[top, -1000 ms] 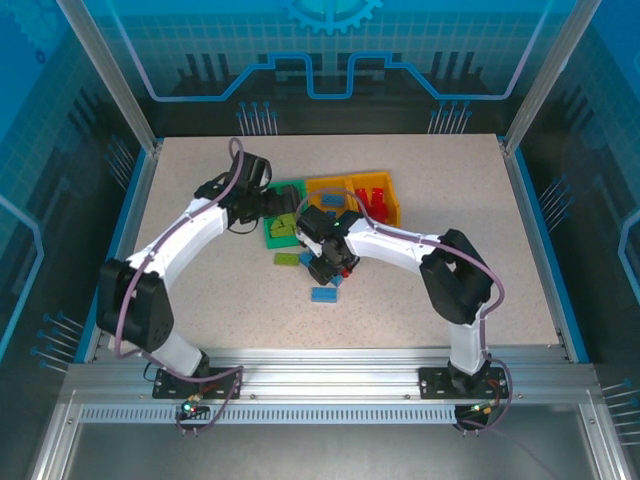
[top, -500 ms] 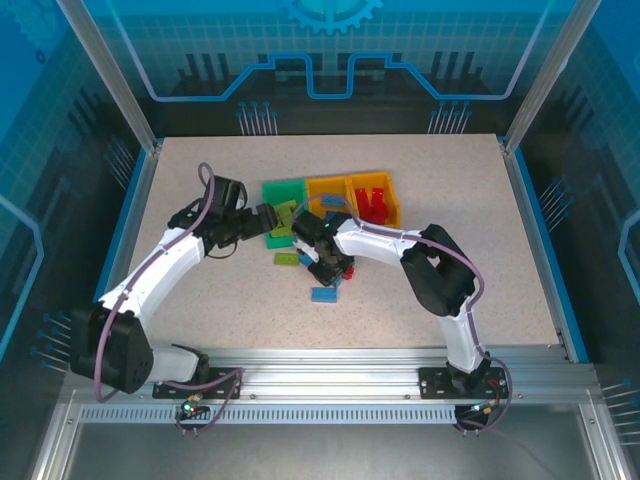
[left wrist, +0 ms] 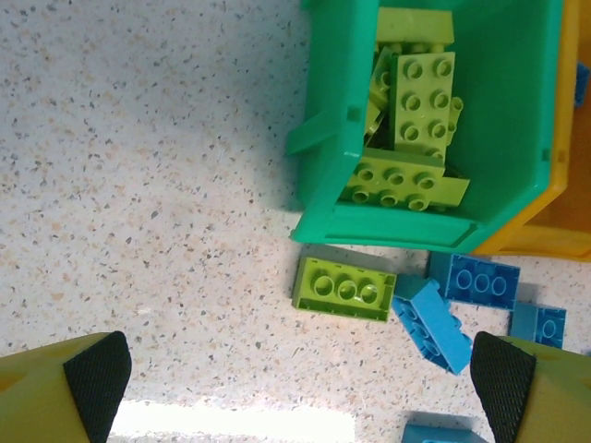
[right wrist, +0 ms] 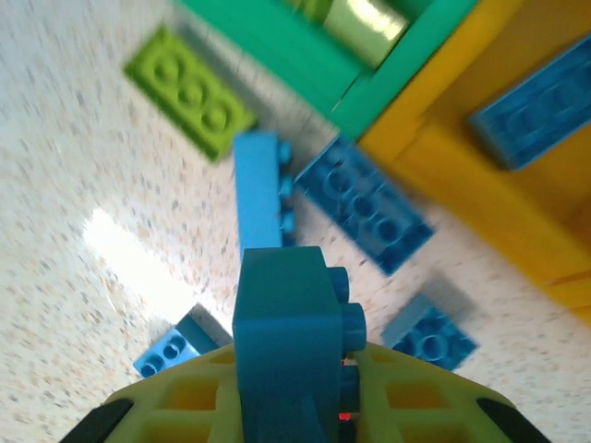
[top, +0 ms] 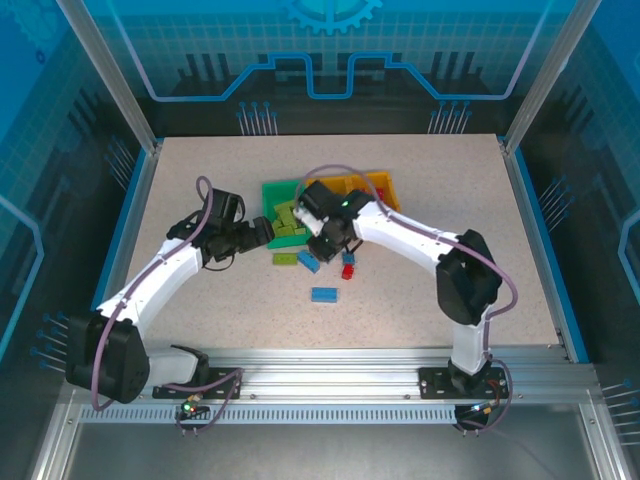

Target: Sort the legos into containers by color

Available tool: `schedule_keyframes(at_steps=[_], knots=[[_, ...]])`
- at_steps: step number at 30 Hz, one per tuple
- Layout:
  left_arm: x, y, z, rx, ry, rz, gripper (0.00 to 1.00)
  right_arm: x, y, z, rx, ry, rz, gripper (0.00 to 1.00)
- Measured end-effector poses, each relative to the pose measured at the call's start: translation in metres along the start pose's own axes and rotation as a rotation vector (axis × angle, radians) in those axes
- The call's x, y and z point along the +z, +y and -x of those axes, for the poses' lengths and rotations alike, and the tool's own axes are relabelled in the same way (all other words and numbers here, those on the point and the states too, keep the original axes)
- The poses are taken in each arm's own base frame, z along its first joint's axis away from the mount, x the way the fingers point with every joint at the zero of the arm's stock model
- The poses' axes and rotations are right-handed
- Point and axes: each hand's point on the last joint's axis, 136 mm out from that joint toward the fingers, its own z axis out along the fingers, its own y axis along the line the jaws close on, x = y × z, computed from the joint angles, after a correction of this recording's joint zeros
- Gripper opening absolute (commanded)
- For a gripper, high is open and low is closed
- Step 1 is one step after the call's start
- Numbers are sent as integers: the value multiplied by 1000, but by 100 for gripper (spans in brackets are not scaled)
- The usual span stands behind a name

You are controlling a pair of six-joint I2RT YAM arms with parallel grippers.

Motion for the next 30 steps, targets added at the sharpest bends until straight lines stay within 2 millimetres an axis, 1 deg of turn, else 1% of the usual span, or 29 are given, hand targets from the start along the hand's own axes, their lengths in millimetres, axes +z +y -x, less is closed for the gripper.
schedule_keyframes(at_steps=[2,3,5,6,8,10,11,13,16,18,19,20,22,24,26,28,30], knots=[[1,3,-4,0,7,4,99,-14,-20,19,81,-58,18,20],[2,4,-7,0,11,6,99,-19,-31,26,126,-78,24,20],[3,8,-14,5,24,12,99,-28,-58,43,234,-121,35,20],[4,8,-18,11,32,14,99,-29,-69,49,274,-133,38,20],[7,8,-30,30,56,18,99,-27,-94,64,360,-153,37,22],[9,6,-41,55,77,19,99,-18,-107,72,411,-145,35,23],[9,5,-46,67,86,17,99,-9,-111,75,434,-132,36,23],[10,2,-55,83,99,15,99,8,-113,76,465,-97,39,25],[12,-2,-68,103,116,16,99,31,-112,71,503,-36,44,33],[13,-5,-78,117,132,14,99,41,-113,68,525,-7,45,49],[13,-6,-82,121,139,13,99,44,-113,66,531,4,46,53],[14,-6,-85,125,145,12,99,45,-112,65,537,11,49,60],[16,-4,-89,113,151,16,99,45,-110,63,547,21,56,77],[18,0,-92,105,155,27,99,42,-109,64,546,18,60,79],[19,3,-93,99,153,38,99,37,-105,59,542,17,60,81],[19,4,-91,96,143,44,99,25,-97,47,545,24,60,85],[17,4,-89,92,131,47,99,8,-82,29,546,30,59,88]])
